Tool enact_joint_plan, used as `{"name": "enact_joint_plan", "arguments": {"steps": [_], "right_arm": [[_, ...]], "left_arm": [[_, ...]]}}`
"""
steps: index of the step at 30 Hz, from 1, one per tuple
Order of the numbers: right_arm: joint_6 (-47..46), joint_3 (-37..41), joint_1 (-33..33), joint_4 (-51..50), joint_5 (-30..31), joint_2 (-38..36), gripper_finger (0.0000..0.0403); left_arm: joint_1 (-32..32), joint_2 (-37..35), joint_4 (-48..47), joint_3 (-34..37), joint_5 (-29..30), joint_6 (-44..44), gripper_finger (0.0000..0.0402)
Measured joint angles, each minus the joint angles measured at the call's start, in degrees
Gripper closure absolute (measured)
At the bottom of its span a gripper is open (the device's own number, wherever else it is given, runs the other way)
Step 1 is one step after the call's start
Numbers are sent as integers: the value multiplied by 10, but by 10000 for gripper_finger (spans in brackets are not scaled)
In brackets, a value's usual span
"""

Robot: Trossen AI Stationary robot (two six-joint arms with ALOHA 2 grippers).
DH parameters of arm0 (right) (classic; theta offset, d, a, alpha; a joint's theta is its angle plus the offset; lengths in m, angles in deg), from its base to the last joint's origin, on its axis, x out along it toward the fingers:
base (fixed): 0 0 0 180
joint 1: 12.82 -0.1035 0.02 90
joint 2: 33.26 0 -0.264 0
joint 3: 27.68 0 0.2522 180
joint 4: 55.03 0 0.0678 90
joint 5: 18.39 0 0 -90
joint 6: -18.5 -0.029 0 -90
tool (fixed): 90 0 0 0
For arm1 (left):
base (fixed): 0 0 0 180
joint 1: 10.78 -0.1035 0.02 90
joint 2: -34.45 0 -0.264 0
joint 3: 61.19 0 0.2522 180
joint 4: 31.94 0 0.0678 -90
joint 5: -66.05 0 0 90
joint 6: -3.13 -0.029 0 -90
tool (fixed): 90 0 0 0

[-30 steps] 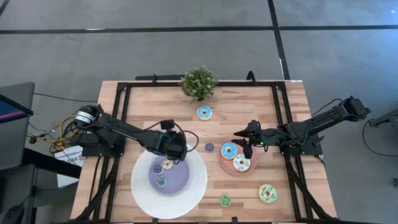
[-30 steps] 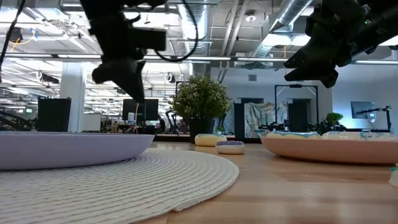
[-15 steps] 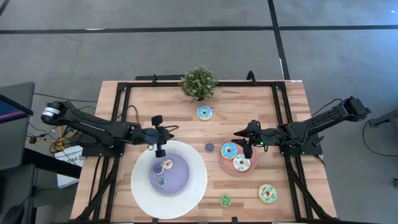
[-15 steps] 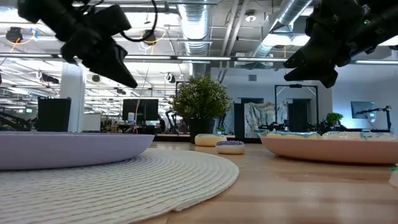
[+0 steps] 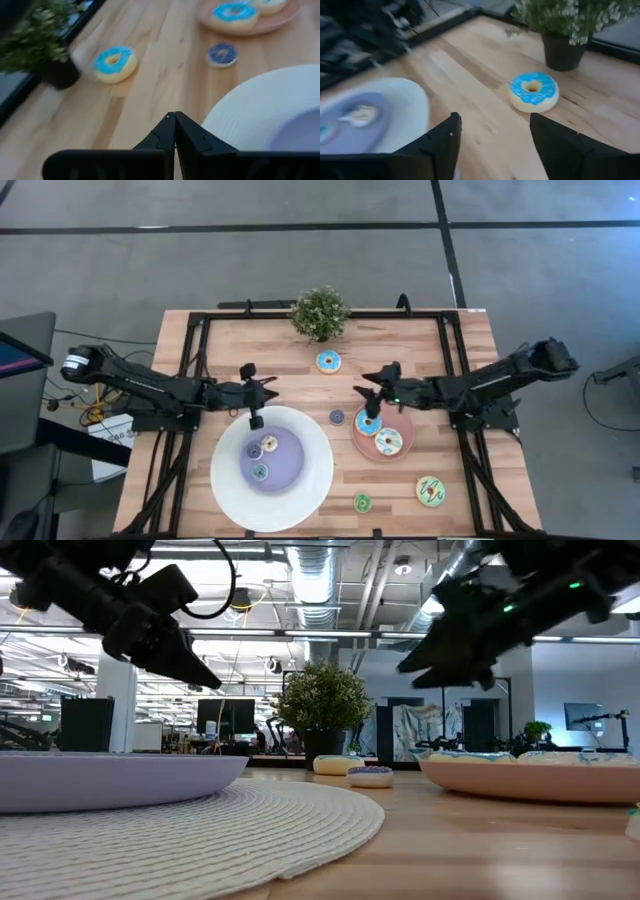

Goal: Pick & Place donuts
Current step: Put the big blue donut on the pink plate

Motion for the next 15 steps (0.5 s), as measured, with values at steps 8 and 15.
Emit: {"name": "enact_joint_plan", "arguments": {"steps": [8, 15], "right_arm": [[11, -120, 49, -53, -2, 162, 121], [-34, -217, 96, -121, -18, 252, 85]], "left_arm": [[-40, -4, 120, 69, -64, -8, 401], [-44, -5, 118, 73, -90, -8, 401]]}}
